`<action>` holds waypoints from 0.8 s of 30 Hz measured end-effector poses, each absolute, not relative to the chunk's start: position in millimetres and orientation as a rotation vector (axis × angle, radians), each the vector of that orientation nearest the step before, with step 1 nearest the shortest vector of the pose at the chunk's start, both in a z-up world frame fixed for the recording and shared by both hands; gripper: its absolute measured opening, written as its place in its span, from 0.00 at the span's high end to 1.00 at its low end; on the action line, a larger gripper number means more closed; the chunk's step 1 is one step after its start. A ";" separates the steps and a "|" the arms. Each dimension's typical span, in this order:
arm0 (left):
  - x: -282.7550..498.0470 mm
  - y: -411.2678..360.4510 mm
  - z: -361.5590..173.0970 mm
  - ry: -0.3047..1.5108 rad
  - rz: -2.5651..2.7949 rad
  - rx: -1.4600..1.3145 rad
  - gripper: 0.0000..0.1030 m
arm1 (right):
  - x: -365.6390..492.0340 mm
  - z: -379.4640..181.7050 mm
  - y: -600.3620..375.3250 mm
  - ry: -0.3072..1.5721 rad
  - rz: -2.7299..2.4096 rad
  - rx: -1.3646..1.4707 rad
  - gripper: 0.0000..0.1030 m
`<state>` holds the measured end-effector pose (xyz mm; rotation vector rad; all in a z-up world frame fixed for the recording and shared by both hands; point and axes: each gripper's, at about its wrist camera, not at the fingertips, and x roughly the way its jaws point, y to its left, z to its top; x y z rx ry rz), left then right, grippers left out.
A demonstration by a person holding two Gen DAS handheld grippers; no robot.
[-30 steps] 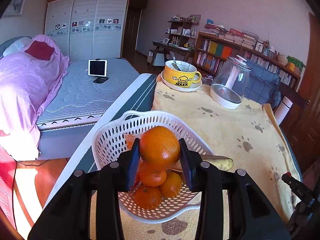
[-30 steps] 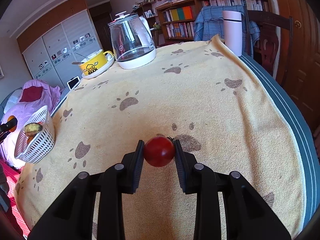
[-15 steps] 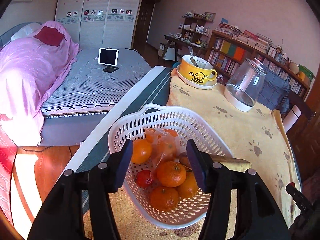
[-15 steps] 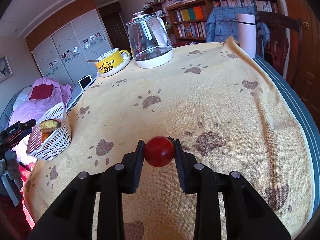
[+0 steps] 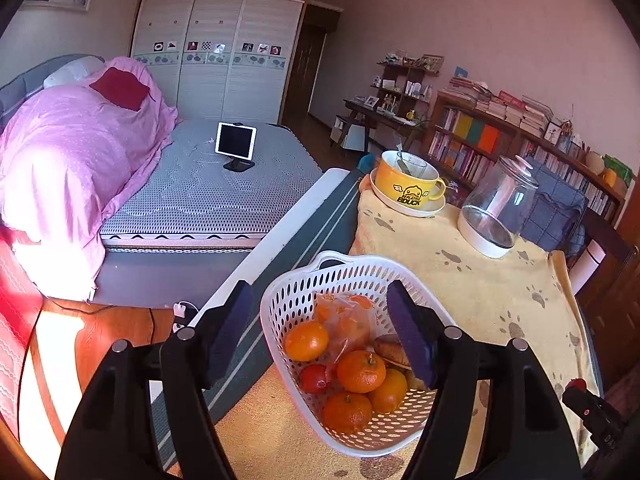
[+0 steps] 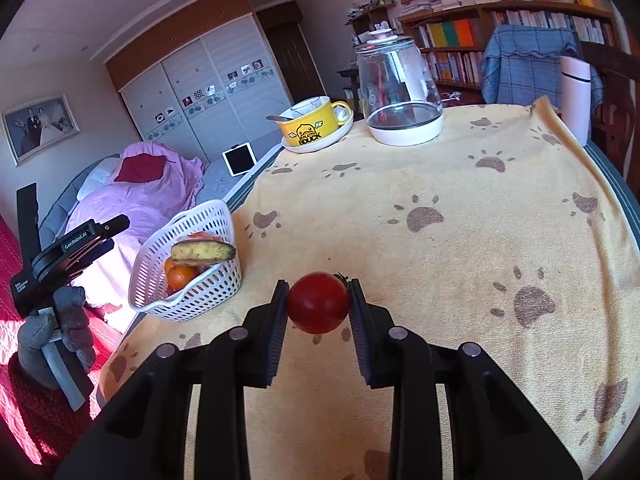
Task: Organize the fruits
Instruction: 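Carry the small red tomato into the basket and open the right tool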
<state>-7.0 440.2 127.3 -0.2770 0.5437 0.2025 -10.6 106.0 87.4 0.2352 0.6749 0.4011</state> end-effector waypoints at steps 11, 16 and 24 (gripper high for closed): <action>-18.9 452.3 141.6 0.498 0.196 -0.322 0.30 | -10.5 116.7 209.8 0.630 0.625 0.136 0.71; -18.9 463.5 141.6 0.495 0.230 -0.341 0.30 | -6.1 113.1 244.0 0.649 0.670 0.107 0.71; -15.6 462.7 141.6 0.495 0.264 -0.313 0.29 | 7.9 99.1 291.8 0.691 0.715 0.051 0.70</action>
